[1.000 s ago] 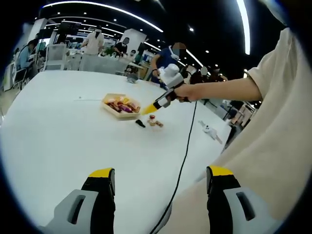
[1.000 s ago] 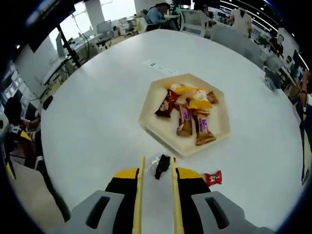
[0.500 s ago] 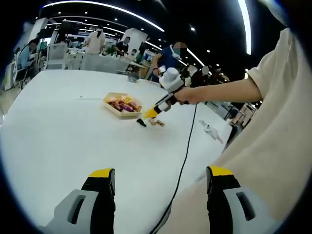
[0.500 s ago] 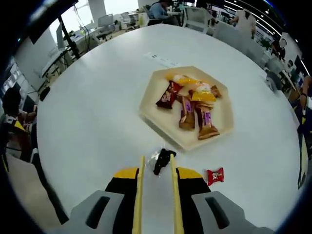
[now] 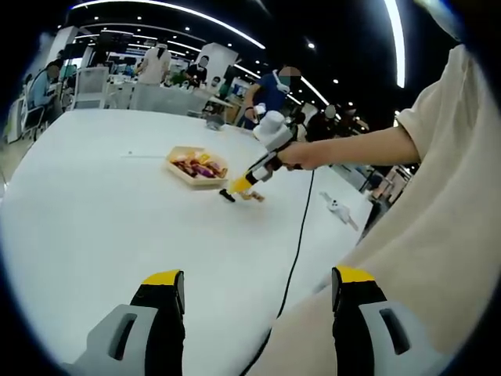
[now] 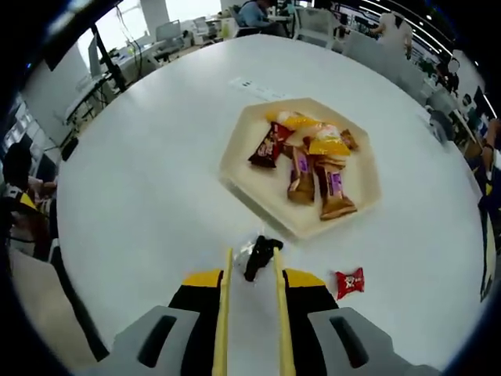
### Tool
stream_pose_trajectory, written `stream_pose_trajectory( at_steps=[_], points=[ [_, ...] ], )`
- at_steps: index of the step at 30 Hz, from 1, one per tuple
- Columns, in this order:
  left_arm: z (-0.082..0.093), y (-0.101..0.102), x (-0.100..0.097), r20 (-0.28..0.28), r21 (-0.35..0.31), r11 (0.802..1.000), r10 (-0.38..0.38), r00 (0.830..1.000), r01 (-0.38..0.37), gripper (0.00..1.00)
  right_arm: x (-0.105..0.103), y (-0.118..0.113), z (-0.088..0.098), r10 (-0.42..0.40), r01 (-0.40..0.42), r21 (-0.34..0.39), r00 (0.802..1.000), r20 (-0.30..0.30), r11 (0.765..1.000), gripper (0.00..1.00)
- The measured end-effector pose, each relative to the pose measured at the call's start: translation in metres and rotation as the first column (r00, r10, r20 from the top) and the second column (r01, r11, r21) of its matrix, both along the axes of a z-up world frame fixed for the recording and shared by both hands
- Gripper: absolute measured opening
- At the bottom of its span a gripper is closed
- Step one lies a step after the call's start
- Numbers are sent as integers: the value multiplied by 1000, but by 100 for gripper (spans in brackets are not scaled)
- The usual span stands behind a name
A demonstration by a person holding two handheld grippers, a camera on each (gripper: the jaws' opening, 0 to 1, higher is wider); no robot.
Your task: Place the target food into the container with the food tongs after gripping and lifting it, then release it inside without dropping or visibly crushing the food.
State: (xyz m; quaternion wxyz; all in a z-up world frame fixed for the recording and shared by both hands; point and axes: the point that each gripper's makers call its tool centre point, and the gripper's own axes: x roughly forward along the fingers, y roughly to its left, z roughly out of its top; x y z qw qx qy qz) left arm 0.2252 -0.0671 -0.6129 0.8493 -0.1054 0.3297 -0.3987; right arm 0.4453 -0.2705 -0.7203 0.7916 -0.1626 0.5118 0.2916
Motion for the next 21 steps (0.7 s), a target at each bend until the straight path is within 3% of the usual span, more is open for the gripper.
stream_pose_trajectory(
  at_steps=[21],
  points=[
    [-4, -2, 12, -19, -3, 1000, -1, 1000, 1, 77, 10, -10, -19, -23, 22, -21, 999, -33, 1000, 28]
  ],
)
